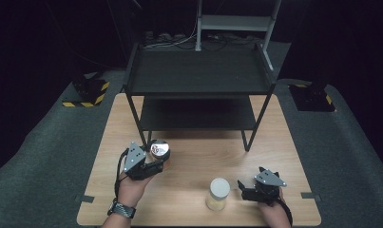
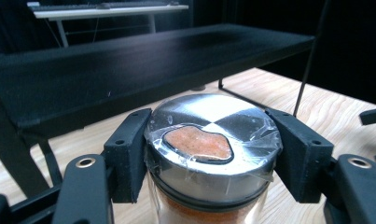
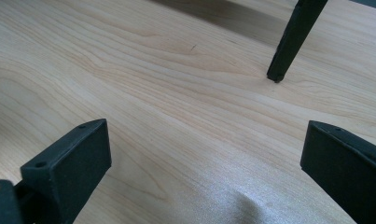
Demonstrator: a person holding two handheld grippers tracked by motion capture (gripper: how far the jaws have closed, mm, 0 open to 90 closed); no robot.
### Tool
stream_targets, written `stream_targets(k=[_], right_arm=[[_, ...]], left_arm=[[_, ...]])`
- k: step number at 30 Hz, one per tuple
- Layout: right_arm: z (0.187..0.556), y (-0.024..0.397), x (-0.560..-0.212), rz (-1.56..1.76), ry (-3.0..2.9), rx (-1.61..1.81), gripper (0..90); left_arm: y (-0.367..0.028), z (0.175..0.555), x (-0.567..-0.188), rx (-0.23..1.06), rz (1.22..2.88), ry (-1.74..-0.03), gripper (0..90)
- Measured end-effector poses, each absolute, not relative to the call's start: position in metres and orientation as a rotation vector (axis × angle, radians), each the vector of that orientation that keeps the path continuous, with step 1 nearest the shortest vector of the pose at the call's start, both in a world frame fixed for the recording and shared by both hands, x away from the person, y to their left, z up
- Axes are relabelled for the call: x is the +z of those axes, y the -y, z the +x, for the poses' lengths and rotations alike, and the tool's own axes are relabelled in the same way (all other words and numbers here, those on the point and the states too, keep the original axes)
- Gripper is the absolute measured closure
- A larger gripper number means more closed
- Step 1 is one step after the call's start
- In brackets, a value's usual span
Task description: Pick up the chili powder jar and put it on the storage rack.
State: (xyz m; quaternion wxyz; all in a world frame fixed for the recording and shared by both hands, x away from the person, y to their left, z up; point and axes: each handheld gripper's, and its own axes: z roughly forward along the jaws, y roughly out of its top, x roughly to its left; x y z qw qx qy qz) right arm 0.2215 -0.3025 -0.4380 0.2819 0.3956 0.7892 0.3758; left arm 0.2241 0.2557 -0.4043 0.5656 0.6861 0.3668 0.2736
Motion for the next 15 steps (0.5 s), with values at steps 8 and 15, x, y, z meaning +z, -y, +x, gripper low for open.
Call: stream_targets(k=[8, 15], right_arm=[[0.221, 0.302, -0.438, 1.06, -2.115, 1.005, 1.2], [0.222, 0.304, -0.438, 1.053, -2.118, 1.014, 1.3]], left_arm=[[-0.255, 0.219, -0.386, 0.651, 1.589, -0.83, 34.8], [-0.258, 0.22, -0.372, 0.629, 1.566, -0.82, 34.8]])
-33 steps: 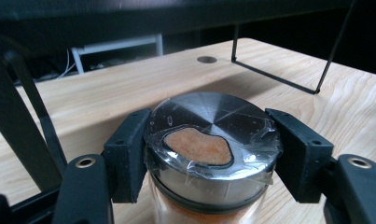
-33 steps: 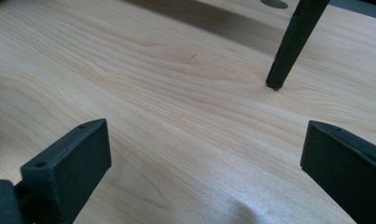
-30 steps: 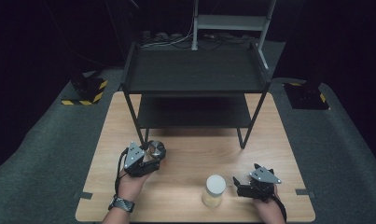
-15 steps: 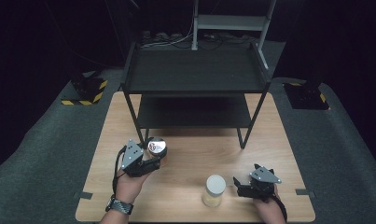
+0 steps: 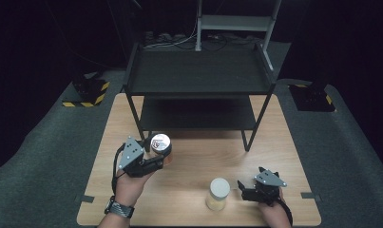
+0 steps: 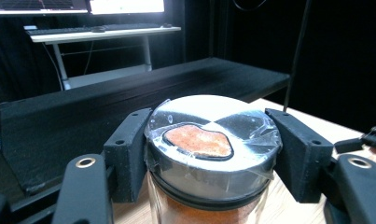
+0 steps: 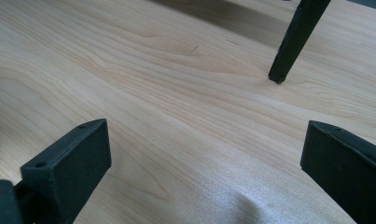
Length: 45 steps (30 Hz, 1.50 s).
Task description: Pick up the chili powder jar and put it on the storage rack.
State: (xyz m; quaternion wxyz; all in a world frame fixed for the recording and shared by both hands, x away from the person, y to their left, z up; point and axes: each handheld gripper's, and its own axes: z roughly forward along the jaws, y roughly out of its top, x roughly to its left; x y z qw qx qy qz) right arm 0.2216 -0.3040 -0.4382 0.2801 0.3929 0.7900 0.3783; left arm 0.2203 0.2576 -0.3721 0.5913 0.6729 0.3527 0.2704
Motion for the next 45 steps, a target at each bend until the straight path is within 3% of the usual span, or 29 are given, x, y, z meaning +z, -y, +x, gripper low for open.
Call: stream_targets(k=[45], right_arm=[[0.222, 0.306, -0.438, 1.06, -2.116, 1.029, 1.2]], left_arm=[[-0.271, 0.232, -0.279, 0.682, 1.426, -0.736, 34.7]])
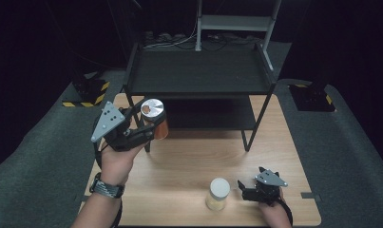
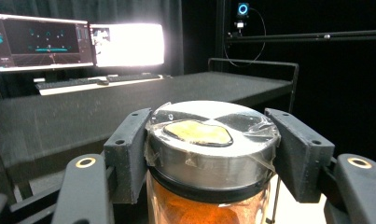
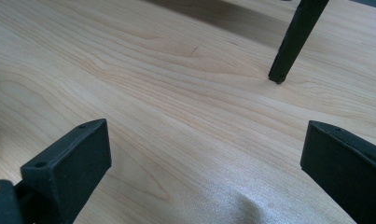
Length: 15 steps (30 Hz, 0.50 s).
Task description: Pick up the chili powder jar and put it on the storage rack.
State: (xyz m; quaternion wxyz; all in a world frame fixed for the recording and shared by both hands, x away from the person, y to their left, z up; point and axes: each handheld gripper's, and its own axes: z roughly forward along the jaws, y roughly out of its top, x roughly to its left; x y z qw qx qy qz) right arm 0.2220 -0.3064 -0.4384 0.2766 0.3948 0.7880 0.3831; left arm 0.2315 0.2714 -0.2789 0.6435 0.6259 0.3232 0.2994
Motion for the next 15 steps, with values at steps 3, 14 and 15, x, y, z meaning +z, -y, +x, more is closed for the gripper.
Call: stream_targets(k=[3, 14, 15], right_arm=[[0.222, 0.307, -0.438, 1.062, -2.116, 1.031, 1.2], [0.222, 0.307, -0.438, 1.066, -2.117, 1.035, 1.3], [0.222, 0.307, -0.438, 1.067, -2.116, 1.035, 1.2]], left_arm=[[-0.271, 0.234, -0.269, 0.689, 1.413, -0.727, 34.8], [-0.265, 0.241, -0.25, 0.711, 1.38, -0.721, 34.8], [-0.264, 0.243, -0.248, 0.711, 1.374, -0.725, 34.8]])
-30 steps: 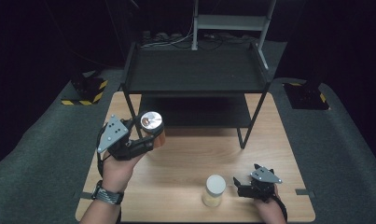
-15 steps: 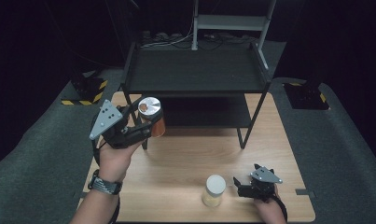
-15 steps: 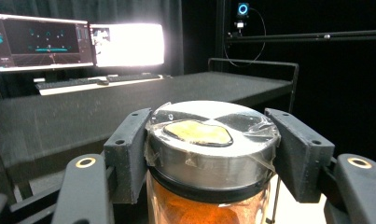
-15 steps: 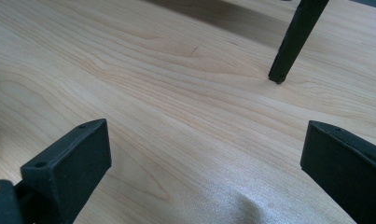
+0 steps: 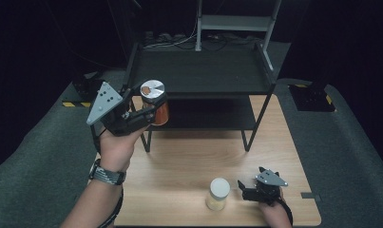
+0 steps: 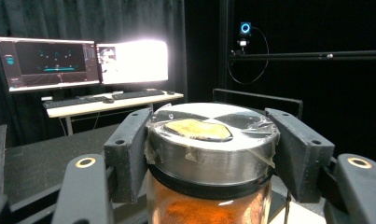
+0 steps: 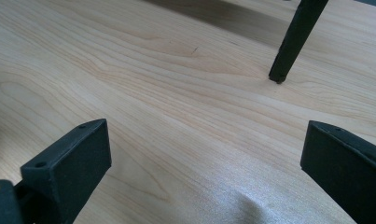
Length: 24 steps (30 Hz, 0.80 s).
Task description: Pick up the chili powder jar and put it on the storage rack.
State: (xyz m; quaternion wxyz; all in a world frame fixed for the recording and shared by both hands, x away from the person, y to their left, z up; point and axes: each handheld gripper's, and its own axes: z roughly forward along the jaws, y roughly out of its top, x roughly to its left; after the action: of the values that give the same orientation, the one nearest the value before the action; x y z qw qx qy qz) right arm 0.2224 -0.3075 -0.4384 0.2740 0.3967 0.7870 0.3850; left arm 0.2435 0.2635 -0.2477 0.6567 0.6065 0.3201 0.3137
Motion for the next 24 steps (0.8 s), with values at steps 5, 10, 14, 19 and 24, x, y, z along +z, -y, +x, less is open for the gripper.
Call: stream_targets(k=[5, 10, 14, 19, 24], right_arm=[[0.222, 0.307, -0.439, 1.065, -2.116, 1.035, 1.3], [0.222, 0.308, -0.439, 1.064, -2.116, 1.037, 1.2], [0.222, 0.308, -0.439, 1.066, -2.114, 1.041, 1.2], [0.222, 0.308, -0.438, 1.066, -2.117, 1.039, 1.2], [0.222, 0.309, -0.439, 1.069, -2.116, 1.044, 1.2]], left_arm=[[-0.26, 0.25, -0.244, 0.71, 1.356, -0.736, 34.7], [-0.257, 0.258, -0.236, 0.715, 1.349, -0.734, 34.8], [-0.255, 0.268, -0.227, 0.723, 1.341, -0.729, 34.8], [-0.255, 0.278, -0.218, 0.728, 1.328, -0.734, 34.8], [-0.254, 0.286, -0.214, 0.729, 1.318, -0.752, 34.8]])
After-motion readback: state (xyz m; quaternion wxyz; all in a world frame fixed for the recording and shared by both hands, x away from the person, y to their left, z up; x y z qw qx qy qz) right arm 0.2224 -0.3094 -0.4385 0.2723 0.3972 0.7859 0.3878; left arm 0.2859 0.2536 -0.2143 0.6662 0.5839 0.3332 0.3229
